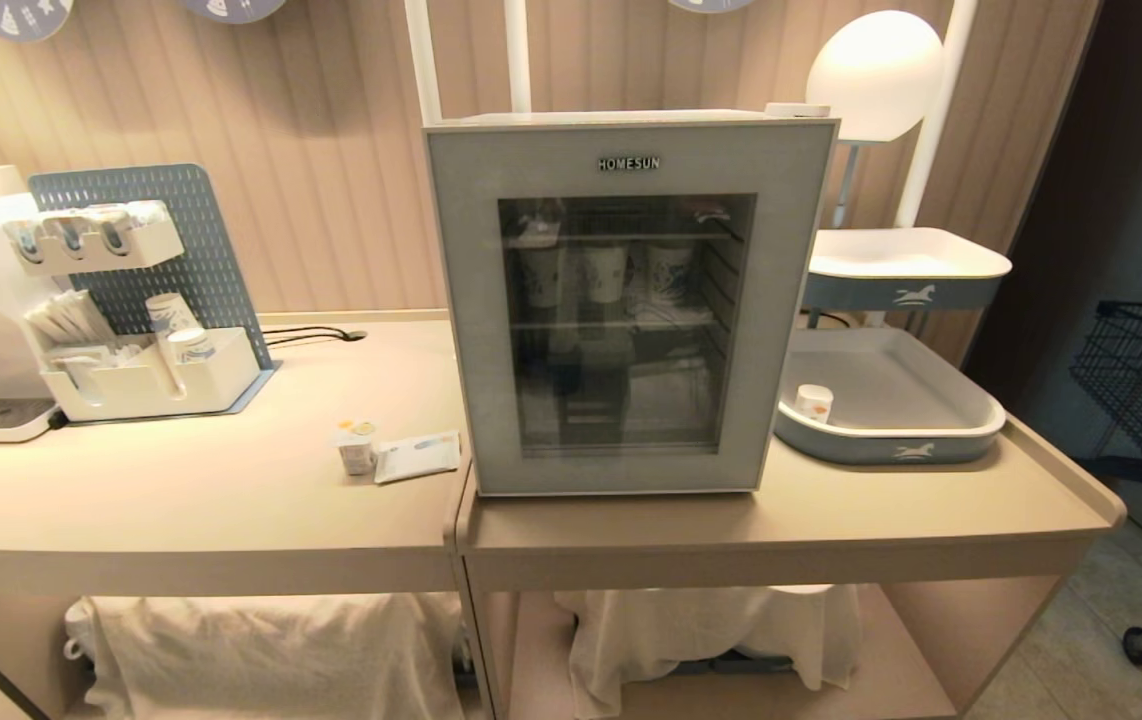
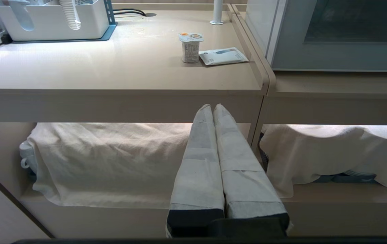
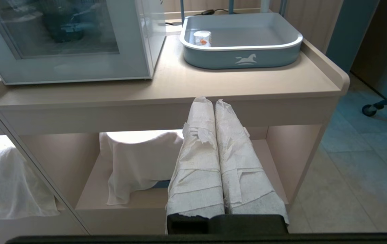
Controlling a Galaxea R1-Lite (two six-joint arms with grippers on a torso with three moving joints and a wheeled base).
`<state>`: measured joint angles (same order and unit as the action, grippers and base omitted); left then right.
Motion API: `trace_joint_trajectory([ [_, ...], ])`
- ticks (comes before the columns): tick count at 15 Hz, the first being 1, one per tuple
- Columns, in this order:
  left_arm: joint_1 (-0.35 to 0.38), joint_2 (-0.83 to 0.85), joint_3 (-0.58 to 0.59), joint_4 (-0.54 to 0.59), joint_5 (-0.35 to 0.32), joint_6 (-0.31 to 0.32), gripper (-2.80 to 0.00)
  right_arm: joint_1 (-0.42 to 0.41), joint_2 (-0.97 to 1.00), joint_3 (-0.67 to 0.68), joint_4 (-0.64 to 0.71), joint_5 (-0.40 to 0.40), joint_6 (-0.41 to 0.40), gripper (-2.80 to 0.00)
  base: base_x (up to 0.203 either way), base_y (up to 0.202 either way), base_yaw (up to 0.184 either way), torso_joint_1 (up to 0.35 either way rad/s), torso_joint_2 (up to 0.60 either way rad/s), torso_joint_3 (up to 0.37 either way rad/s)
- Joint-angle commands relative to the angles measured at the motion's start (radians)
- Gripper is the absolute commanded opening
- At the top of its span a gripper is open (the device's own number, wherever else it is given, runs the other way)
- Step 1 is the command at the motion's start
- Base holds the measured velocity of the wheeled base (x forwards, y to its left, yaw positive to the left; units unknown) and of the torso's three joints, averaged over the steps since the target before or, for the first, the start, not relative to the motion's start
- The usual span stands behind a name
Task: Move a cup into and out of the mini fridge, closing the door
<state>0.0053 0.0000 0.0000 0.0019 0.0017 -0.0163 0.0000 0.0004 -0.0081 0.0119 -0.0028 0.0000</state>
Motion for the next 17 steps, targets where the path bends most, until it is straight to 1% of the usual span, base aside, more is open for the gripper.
trace_joint_trajectory([
  [1, 0.001, 0.0, 0.002, 0.0, 0.0, -0.001, -2.8, 0.002, 0.003, 0.0, 0.0, 0.0, 0.0, -2.8, 0.0, 0.0, 0.0, 0.0, 0.0, 0.0],
  [17, 0.001, 0.0, 0.0, 0.0, 0.0, 0.006, -2.8, 0.0, 0.001, -0.001, 0.003, -0.002, 0.002, -2.8, 0.0, 0.0, 0.0, 0.0, 0.0, 0.0],
])
